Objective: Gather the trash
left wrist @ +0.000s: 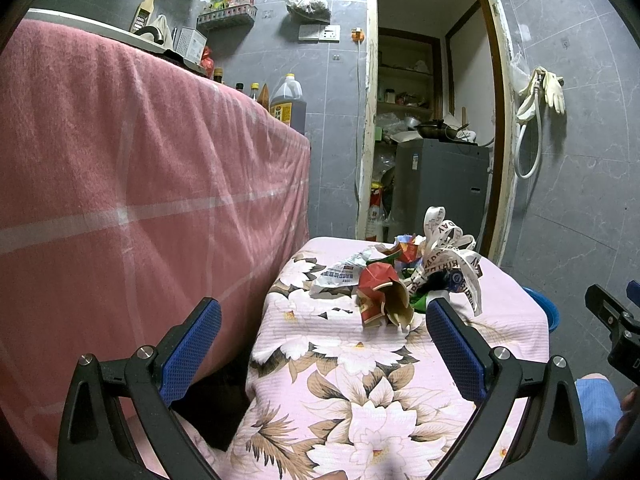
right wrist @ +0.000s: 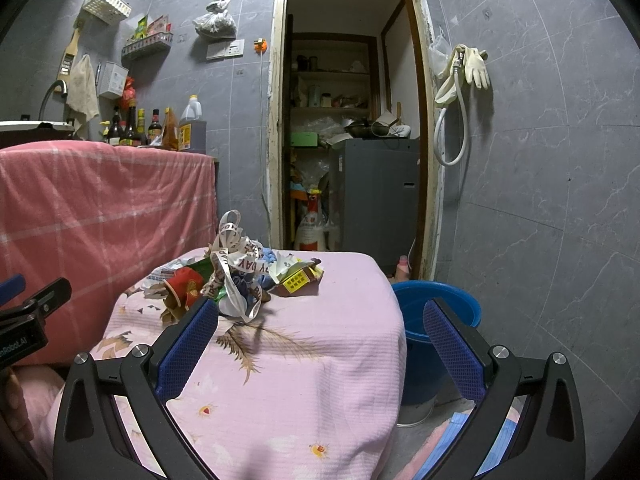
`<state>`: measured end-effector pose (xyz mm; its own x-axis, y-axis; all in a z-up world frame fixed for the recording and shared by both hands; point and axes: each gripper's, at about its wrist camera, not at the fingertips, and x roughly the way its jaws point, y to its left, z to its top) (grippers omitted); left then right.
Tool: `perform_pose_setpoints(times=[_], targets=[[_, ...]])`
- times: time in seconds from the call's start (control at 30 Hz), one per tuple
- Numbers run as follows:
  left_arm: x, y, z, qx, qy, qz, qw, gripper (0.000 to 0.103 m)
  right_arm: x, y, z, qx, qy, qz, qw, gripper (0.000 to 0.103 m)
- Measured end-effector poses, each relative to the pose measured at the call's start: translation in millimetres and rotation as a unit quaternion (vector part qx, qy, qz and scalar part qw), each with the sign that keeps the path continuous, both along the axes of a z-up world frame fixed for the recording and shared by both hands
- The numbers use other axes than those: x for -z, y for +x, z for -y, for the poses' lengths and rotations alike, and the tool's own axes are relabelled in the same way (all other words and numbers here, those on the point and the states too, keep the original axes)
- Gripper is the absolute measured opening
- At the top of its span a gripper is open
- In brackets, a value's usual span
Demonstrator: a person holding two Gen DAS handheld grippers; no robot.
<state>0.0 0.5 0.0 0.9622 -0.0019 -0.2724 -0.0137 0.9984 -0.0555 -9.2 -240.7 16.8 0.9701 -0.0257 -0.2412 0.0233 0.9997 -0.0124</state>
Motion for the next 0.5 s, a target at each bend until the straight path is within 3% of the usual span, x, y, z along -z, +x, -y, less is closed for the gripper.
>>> perform_pose_setpoints(times=[0.5], targets=[[-0.1,0.4,-0.1,-0.001,-0.001,-0.002,1.0000,0.100,1.9,1.5,-1.6,-0.002,0.003,-0.003,1.000,0.103]])
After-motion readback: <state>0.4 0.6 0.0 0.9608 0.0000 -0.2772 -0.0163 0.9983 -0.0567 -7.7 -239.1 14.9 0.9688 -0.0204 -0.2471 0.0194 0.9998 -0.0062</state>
